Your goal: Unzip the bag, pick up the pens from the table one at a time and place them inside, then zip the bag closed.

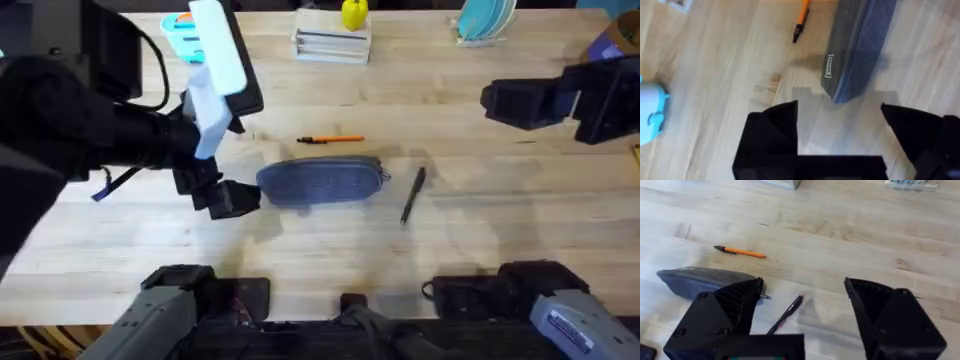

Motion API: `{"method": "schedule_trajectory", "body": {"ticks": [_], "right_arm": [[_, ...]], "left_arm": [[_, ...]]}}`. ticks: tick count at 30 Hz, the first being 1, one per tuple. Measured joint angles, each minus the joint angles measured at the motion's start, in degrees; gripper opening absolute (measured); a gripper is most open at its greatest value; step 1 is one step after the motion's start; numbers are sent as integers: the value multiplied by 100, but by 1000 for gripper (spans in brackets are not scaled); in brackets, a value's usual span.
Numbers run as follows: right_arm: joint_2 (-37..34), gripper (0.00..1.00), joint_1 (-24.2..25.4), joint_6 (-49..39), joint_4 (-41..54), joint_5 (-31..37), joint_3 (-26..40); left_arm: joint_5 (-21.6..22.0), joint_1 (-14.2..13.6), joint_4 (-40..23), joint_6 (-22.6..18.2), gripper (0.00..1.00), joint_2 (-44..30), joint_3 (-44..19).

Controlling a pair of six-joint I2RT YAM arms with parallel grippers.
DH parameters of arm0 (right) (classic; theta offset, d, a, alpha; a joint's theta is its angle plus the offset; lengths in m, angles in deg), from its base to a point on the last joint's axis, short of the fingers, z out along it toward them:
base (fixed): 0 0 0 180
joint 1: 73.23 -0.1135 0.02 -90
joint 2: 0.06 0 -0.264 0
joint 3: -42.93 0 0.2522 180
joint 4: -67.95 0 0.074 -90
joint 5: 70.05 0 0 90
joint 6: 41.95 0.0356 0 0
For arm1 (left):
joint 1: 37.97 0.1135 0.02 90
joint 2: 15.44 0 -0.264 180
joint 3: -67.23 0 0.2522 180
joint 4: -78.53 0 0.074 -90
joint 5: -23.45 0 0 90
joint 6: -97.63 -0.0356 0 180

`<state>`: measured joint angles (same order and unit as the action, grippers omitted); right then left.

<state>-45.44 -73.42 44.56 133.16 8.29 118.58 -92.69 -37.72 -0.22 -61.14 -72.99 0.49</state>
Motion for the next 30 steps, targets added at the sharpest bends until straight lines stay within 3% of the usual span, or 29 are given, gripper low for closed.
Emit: {"method": "schedule_trajectory", "body": {"ticks": [11,17,23,30], "right_arm": [[2,995,0,-43,0,2,0],[0,996,0,-63,-7,0,0],[2,996,0,-81,-8,0,0],[2,996,0,-81,-9,0,0]], "left_arm": [[-361,0,19,-975,993,-1437,0],[-982,0,35,-1366,993,-2125,0],[-1287,0,39,-1534,993,-2558,0],[-1337,0,50,-1578,993,-2618,0]]}}
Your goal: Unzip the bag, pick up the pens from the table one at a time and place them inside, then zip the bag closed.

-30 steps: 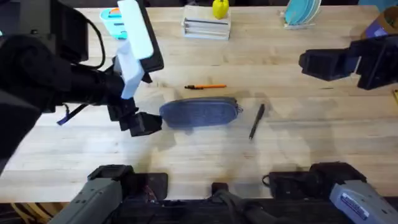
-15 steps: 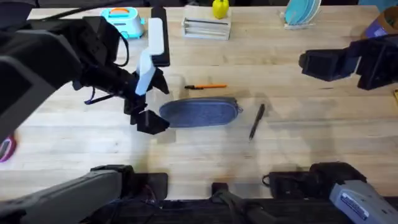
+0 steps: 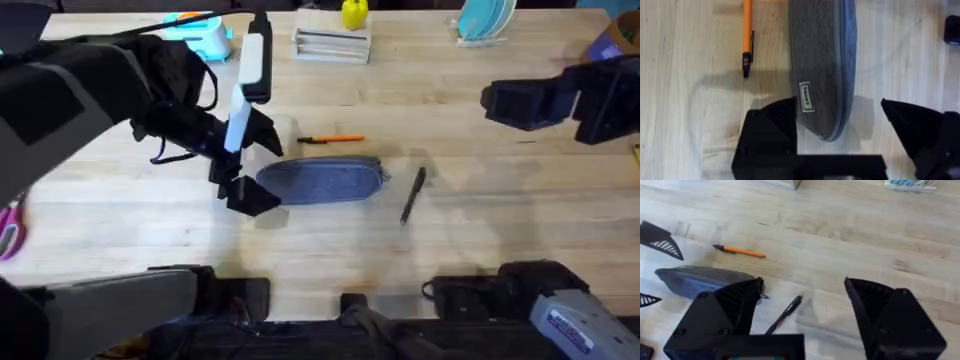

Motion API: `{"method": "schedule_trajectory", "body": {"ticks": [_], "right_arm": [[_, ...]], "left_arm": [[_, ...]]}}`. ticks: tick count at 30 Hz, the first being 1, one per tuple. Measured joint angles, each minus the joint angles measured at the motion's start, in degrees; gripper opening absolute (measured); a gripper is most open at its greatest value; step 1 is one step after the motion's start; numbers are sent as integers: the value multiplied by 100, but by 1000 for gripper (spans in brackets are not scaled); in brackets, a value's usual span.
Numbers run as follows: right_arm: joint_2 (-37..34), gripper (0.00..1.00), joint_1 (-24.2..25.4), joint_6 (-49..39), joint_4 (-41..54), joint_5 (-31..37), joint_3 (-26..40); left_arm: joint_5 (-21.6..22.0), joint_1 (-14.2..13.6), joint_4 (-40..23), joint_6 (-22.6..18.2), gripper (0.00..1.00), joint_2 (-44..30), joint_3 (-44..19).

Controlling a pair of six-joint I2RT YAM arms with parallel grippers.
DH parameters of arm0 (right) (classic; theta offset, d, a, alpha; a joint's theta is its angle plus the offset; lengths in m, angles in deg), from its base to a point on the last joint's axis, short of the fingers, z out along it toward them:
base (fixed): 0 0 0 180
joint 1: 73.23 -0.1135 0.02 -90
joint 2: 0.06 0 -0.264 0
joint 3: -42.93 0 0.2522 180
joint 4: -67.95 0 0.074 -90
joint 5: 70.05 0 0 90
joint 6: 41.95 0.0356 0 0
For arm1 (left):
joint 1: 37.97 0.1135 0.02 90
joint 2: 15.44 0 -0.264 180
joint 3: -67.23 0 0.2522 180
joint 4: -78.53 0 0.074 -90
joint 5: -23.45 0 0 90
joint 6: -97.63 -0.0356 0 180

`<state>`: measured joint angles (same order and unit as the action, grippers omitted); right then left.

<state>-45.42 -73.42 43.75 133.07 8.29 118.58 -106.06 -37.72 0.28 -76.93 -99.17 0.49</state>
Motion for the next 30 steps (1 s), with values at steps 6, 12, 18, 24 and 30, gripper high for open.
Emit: {"method": "schedule_trajectory", "body": {"ticks": [6,12,18,24,30], "right_arm": [[-2,996,0,-2,0,0,0],[-2,996,0,-2,0,2,0],[0,996,0,15,1,0,0],[-80,995,0,122,60,-379,2],[-884,995,0,-348,586,-1395,11]], "left_arm": [[168,0,-11,-20,993,0,0],[256,0,-17,-54,415,0,0],[287,-2,44,-76,47,-1,0],[286,-2,44,-76,40,0,0],[286,-2,44,-76,40,-2,0]]}}
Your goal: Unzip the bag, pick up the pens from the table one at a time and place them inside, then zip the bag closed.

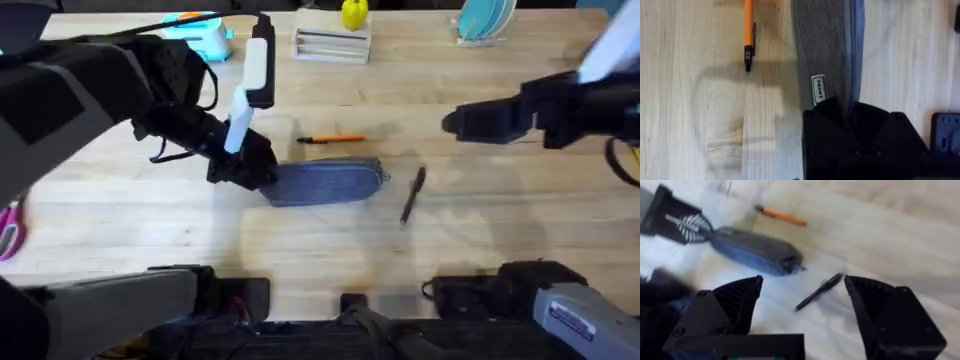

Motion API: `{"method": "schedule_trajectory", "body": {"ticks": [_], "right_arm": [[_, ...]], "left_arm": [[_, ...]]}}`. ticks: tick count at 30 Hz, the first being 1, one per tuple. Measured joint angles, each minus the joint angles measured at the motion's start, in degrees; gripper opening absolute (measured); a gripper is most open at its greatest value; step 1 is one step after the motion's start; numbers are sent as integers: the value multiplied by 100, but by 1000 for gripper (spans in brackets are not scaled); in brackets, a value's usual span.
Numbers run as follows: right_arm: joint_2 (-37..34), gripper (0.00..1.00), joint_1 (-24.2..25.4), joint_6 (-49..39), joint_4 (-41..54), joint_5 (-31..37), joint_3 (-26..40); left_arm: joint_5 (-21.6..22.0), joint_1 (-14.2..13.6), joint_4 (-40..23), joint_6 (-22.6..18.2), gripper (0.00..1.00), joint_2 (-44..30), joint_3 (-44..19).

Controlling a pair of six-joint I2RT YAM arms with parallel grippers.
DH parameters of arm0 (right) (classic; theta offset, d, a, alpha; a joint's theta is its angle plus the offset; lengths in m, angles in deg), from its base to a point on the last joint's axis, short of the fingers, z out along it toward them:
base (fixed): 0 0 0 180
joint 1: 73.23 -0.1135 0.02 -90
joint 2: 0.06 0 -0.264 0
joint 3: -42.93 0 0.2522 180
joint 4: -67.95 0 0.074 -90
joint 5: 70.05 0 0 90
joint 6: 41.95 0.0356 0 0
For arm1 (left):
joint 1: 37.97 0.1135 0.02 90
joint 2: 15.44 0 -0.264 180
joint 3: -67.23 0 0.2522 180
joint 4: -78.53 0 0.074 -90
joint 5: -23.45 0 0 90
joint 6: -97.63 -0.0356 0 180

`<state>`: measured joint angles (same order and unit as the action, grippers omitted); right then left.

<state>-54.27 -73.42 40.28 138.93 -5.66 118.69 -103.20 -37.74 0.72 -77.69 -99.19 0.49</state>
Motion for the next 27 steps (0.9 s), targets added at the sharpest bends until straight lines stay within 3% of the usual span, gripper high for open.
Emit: {"method": "schedule_trajectory", "body": {"ticks": [7,11,27], "right_arm": [[-1226,995,-48,-864,609,-978,0],[-1898,995,-424,-1567,734,-1277,0],[-3147,995,-583,-2049,320,-1453,0]], "left_arm": [[0,0,0,0,42,2,0],[2,0,-2,0,41,2,0],[0,0,-2,0,41,0,0]]}}
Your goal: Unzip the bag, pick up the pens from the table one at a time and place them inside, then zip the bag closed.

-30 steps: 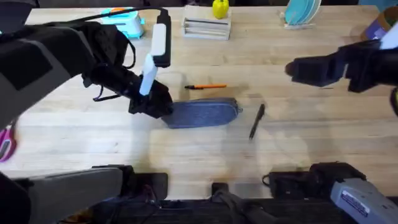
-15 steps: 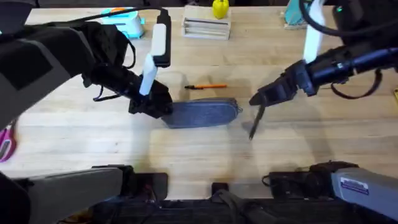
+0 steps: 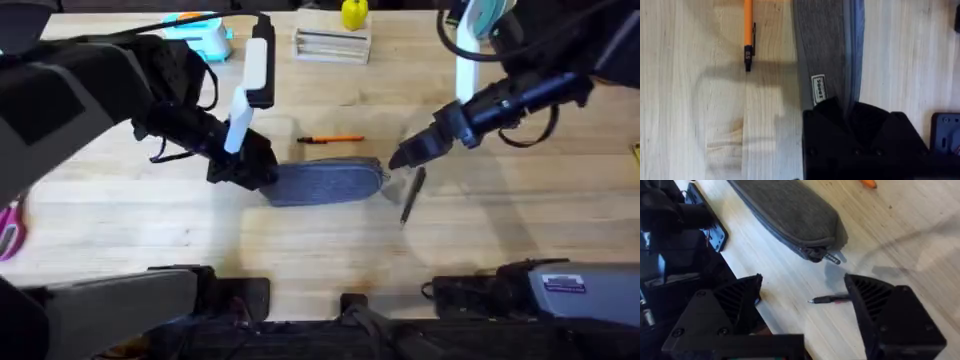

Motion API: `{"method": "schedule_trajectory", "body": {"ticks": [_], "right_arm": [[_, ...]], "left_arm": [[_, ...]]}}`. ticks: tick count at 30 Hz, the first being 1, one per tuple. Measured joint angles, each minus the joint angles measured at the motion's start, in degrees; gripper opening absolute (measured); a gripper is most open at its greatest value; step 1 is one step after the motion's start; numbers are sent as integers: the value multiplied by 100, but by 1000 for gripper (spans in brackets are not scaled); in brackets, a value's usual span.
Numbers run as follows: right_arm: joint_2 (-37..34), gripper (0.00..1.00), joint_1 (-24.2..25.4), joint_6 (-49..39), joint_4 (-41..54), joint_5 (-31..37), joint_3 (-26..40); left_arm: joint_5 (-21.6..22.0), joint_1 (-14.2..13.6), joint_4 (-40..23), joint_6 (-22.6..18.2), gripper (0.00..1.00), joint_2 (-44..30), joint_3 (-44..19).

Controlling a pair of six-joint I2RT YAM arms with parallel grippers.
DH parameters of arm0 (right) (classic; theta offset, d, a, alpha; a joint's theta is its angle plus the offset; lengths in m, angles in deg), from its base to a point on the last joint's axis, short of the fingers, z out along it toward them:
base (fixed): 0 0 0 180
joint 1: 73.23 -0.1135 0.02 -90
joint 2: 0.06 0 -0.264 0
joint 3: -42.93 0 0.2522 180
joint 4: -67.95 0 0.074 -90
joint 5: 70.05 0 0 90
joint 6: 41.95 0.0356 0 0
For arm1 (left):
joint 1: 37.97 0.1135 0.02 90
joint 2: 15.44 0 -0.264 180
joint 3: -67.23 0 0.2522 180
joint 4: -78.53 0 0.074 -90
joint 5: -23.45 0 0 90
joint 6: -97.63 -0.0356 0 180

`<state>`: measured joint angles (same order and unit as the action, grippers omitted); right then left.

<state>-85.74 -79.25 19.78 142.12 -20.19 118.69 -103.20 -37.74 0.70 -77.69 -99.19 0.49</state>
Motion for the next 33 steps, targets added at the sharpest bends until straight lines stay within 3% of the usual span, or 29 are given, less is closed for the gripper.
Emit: {"method": "schedule_trajectory", "body": {"ticks": [13,26,31,33], "right_arm": [[-1150,996,-627,-38,-371,-23,0],[-1296,995,-652,-51,-644,-504,0],[-1295,948,-652,-49,-495,-586,0],[-1296,878,-652,-52,-392,-599,0]], "left_arm": [[1,0,0,0,42,2,0],[1,0,0,0,41,2,0],[2,0,0,0,41,2,0],[2,0,-2,0,41,2,0]]}}
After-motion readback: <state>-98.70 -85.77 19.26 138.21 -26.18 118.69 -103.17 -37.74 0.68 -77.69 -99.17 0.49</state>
